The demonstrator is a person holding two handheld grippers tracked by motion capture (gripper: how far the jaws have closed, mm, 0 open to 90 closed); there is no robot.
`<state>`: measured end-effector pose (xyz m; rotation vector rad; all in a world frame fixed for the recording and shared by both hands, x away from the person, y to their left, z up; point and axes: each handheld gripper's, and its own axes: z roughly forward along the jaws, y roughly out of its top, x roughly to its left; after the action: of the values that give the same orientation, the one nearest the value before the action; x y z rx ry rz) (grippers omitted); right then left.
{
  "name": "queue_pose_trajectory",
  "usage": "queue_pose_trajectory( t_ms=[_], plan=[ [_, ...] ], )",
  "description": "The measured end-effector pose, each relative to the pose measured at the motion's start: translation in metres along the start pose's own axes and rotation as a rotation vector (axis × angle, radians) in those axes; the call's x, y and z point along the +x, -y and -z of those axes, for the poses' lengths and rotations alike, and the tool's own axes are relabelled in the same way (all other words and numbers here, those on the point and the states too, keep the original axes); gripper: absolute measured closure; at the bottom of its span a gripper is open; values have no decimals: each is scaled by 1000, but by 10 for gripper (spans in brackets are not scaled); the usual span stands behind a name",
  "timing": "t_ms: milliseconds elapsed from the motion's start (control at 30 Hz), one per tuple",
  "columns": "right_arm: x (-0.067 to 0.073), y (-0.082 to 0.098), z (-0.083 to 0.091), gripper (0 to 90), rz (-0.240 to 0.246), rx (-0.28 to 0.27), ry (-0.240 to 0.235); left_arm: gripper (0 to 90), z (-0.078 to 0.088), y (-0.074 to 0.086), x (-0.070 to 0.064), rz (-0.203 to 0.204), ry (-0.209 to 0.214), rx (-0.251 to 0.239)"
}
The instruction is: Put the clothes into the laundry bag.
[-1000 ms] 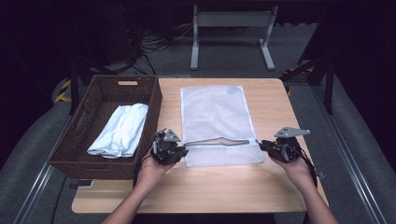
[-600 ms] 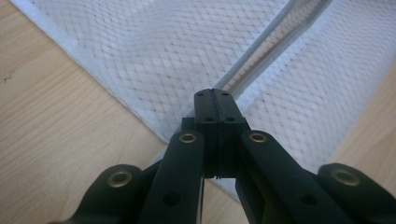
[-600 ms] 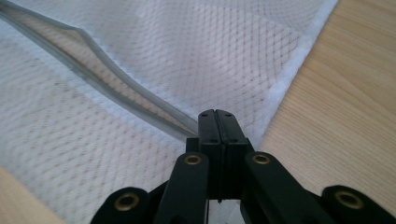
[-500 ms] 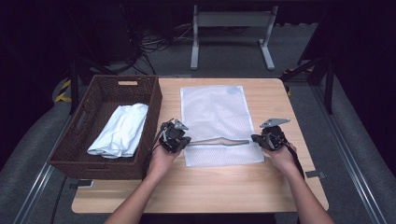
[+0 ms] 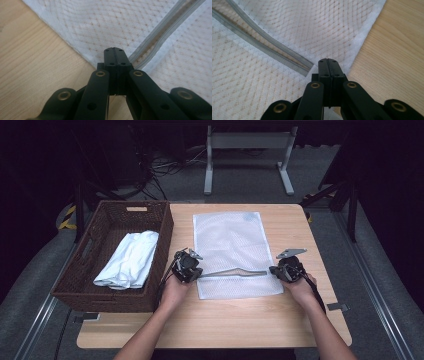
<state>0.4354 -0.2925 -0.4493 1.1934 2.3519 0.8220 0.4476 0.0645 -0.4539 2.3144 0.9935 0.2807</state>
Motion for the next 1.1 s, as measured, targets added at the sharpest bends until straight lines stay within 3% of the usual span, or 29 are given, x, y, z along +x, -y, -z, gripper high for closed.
queue_pose_trajectory(
  t_ms=[167,433,700,1100],
  plan=[
    [1,0,2,900,-2,19,6,900,-1,-1,-3,-19,-2,4],
    [-2,6,10,900,1,51,24,900,-3,-5,-11,-46,48,15],
    [-11,17,22,900,-15,75,26,900,-10,-14,-21,-82,75,20],
    [-24,33,38,900,-41,110,52,900,-22,-28,-39,-105,117,11]
  ],
)
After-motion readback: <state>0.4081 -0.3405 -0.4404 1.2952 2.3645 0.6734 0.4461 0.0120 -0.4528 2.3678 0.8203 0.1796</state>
